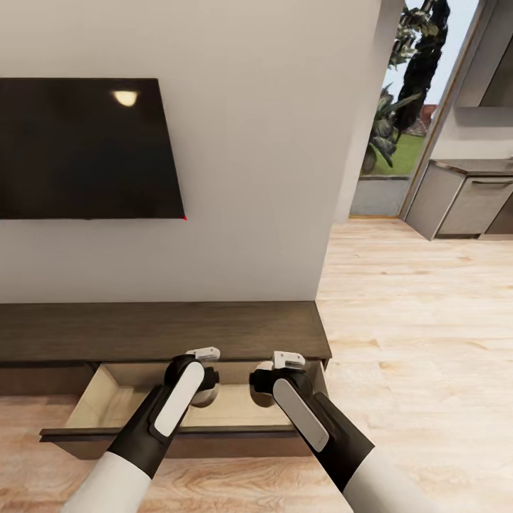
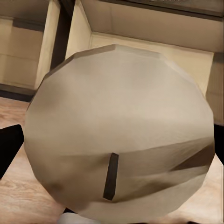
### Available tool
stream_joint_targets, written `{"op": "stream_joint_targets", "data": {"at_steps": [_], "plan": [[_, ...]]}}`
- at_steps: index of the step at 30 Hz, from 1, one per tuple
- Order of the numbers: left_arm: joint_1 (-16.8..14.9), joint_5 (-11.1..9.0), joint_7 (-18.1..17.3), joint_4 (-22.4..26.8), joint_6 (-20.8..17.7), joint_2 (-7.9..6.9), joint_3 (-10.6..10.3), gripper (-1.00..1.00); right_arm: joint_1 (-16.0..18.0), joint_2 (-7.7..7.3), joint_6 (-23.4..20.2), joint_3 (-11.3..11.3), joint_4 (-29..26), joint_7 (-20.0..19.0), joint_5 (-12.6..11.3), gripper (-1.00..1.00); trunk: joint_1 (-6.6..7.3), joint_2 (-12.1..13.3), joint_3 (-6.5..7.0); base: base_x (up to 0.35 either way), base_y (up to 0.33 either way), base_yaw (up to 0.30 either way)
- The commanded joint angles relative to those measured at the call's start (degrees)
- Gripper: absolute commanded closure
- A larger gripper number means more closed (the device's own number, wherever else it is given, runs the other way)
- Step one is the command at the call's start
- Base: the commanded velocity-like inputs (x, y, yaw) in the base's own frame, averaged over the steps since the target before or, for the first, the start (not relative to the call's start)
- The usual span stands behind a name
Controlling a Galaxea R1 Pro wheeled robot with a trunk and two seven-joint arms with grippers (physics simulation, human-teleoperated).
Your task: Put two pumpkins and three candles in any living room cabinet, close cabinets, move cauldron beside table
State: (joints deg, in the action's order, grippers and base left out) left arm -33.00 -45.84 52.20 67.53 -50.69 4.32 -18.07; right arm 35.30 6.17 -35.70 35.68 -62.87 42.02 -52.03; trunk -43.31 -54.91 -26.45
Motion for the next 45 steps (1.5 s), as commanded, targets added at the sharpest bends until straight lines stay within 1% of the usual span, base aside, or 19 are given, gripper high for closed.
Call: {"op": "stream_joint_targets", "data": {"at_steps": [1,5,10,14,16,19,21,29,35,45], "plan": [[-0.1,-0.5,0.5,0.0,-0.1,-0.01,-0.1,1.0,0.1,-0.01,-0.1,0.1,-0.1,0.4,-0.4,1.0,-0.01,0.0,-0.06,0.025,0.0,0.0],[-0.1,-0.7,0.4,-0.1,1.3,-0.01,-0.1,1.0,0.1,-0.01,-0.1,0.1,0.0,0.4,-0.4,1.0,-0.01,0.0,-0.06,0.009,0.0,0.0],[-0.4,-0.4,0.3,-4.2,2.7,0.06,-0.3,1.0,0.0,-0.01,-0.1,0.1,0.1,0.3,-0.4,1.0,-0.01,0.0,-0.06,0.001,0.0,0.0],[-0.5,-0.4,0.2,-5.2,3.8,0.07,-0.3,1.0,0.0,-0.01,-0.1,0.1,0.1,0.3,-0.5,1.0,-0.01,0.0,-0.06,0.047,0.023,0.0],[-0.6,-0.3,-0.9,-5.4,4.2,0.04,-0.3,1.0,0.0,-0.01,0.0,0.1,0.1,0.3,-0.4,1.0,-0.01,0.0,-0.06,0.185,0.123,0.0],[-0.6,0.1,-3.5,-5.5,4.4,-0.06,-0.4,1.0,0.0,-0.01,-0.1,0.1,0.1,0.3,-0.4,1.0,-0.01,0.0,-0.06,0.107,0.073,0.0],[-0.6,0.3,-4.3,-5.6,4.4,-0.12,-0.4,1.0,0.0,-0.01,-0.1,0.1,0.1,0.3,-0.4,1.0,-0.01,0.0,-0.06,0.027,0.05,0.0],[-0.6,0.4,-4.7,-5.6,4.5,-0.2,-0.3,1.0,0.0,-0.01,-0.1,0.1,0.1,0.3,-0.5,1.0,-0.01,0.0,-0.06,0.028,0.094,0.0],[-0.6,0.4,-4.8,-5.6,4.5,-0.2,-0.3,1.0,0.0,-0.01,-0.1,0.1,0.1,0.3,-0.5,1.0,-0.01,0.0,-0.06,0.173,0.128,0.0],[-0.6,0.3,-4.8,-5.6,4.5,-0.16,-0.3,1.0,0.0,-0.01,-0.1,0.1,0.1,0.3,-0.5,1.0,-0.01,0.0,-0.06,0.042,0.007,0.0]]}}
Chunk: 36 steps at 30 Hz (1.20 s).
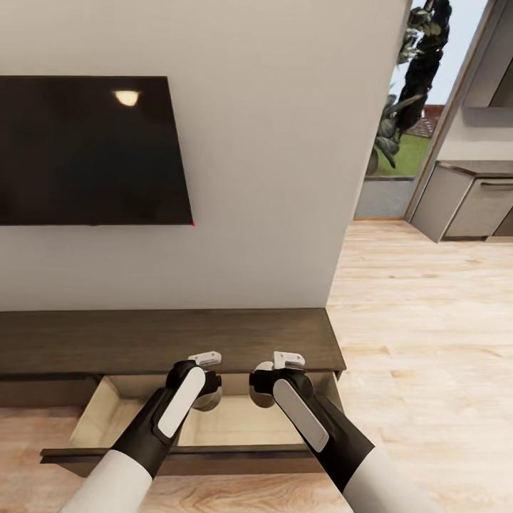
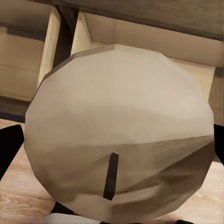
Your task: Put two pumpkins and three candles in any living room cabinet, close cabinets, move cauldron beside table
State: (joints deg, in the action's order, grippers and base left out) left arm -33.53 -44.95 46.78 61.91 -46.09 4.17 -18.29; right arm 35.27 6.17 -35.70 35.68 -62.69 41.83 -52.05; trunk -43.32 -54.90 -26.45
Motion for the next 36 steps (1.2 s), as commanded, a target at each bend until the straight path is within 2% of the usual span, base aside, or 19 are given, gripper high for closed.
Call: {"op": "stream_joint_targets", "data": {"at_steps": [1,15,28,36], "plan": [[0.0,-0.6,0.6,0.1,0.0,0.01,-0.1,1.0,0.1,-0.02,-0.1,0.1,-0.1,0.5,-0.5,1.0,0.0,0.0,-0.07,-0.051,-0.093,0.0],[0.0,-0.6,0.6,0.4,0.1,0.11,-0.1,1.0,0.1,-0.02,-0.1,0.1,-0.1,0.5,-0.5,1.0,0.0,0.0,-0.07,-0.01,-0.016,0.0],[0.0,-0.6,0.6,-0.1,2.4,0.06,-0.3,1.0,0.1,-0.02,-0.1,0.1,-0.1,0.5,-0.5,1.0,-2.86,-5.3,-2.4,0.0,0.0,0.0],[0.0,-0.6,0.3,-0.4,2.5,0.13,-0.3,1.0,0.1,-0.02,-0.1,0.1,0.1,0.5,-0.5,1.0,-4.62,-8.5,-3.84,0.0,0.0,0.0]]}}
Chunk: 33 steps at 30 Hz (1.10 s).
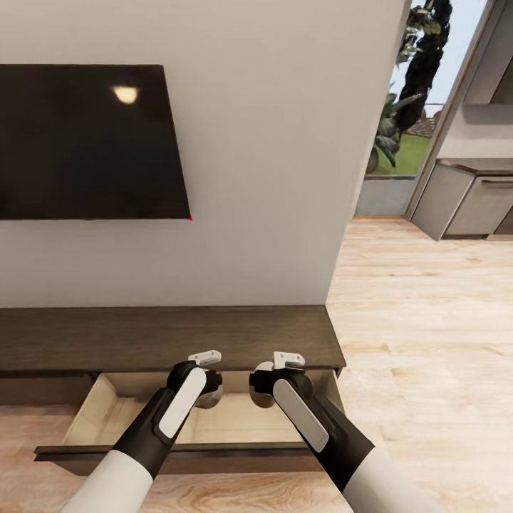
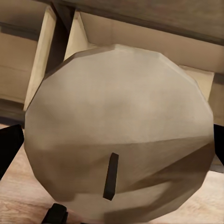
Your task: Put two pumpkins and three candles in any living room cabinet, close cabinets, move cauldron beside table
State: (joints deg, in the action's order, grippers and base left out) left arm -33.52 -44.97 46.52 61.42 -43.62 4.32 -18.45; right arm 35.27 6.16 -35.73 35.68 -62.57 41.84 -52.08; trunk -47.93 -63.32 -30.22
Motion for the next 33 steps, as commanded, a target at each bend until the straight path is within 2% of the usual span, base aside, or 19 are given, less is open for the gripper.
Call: {"op": "stream_joint_targets", "data": {"at_steps": [1,16,21,24,29,33], "plan": [[-0.1,-0.6,0.6,-0.1,0.0,0.01,-0.1,1.0,0.1,-0.01,0.0,0.1,0.0,0.5,-0.5,1.0,-0.23,-0.5,-0.24,0.0,0.0,0.0],[-0.1,-0.6,0.6,-0.2,0.0,0.07,-0.1,1.0,0.1,-0.01,0.2,0.1,0.6,0.5,-0.2,1.0,-3.52,-6.5,-2.94,0.0,0.0,0.0],[-0.1,-0.6,0.6,-0.2,1.0,0.08,-1.3,1.0,0.1,-0.01,2.4,0.8,2.2,0.4,1.8,1.0,-4.62,-8.5,-3.83,0.0,0.0,0.0],[-0.1,-0.6,0.6,-0.2,1.1,0.12,-1.8,1.0,0.1,0.04,2.6,1.2,2.3,0.4,2.1,1.0,-5.28,-9.7,-4.37,0.0,0.0,0.0],[-0.1,-0.6,0.6,-0.3,1.2,0.65,-2.6,1.0,0.1,1.45,2.8,2.1,2.4,-0.6,2.2,1.0,-6.38,-11.7,-5.27,0.0,0.0,0.0],[-0.1,-0.6,0.6,-0.3,1.2,0.94,-3.5,1.0,0.1,1.92,2.9,3.1,2.4,-0.8,2.3,1.0,-7.26,-13.3,-5.99,0.0,0.0,0.0]]}}
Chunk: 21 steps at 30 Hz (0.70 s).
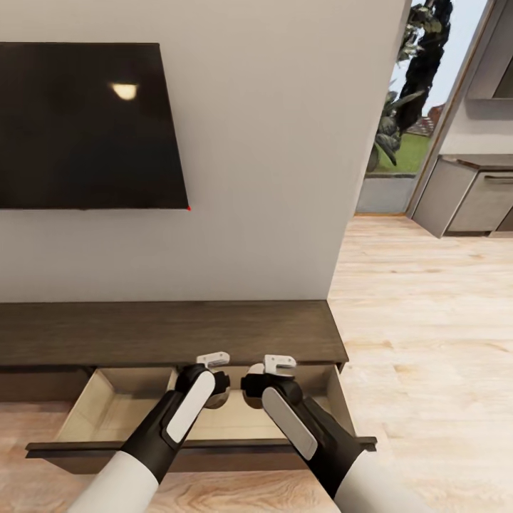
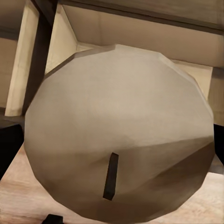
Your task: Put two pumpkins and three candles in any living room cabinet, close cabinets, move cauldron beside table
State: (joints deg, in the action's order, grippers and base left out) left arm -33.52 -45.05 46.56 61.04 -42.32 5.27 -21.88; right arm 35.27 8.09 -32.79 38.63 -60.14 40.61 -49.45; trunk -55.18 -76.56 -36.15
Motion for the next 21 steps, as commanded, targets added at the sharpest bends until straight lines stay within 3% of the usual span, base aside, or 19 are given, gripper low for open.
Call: {"op": "stream_joint_targets", "data": {"at_steps": [1,9,14,21], "plan": [[-0.1,-0.5,0.6,0.1,0.0,0.02,-0.2,1.0,0.1,0.02,-0.1,0.2,-0.1,0.5,-0.3,1.0,-0.23,-0.5,-0.24,0.0,0.0,0.0],[-0.1,-0.4,0.6,0.1,0.0,0.09,-0.9,1.0,0.1,0.06,0.2,0.3,-0.6,0.4,-0.2,1.0,-1.98,-3.7,-1.67,0.0,0.0,0.0],[-0.1,-0.4,0.6,0.1,0.0,0.09,-0.9,1.0,0.1,0.0,3.6,0.4,-0.2,0.4,-0.2,1.0,-3.08,-5.7,-2.57,0.0,0.0,0.0],[-0.1,-0.4,0.6,0.1,0.0,0.09,-0.9,1.0,0.1,-0.01,4.3,0.4,0.0,0.4,-0.2,1.0,-4.62,-8.5,-3.83,0.0,0.0,0.0]]}}
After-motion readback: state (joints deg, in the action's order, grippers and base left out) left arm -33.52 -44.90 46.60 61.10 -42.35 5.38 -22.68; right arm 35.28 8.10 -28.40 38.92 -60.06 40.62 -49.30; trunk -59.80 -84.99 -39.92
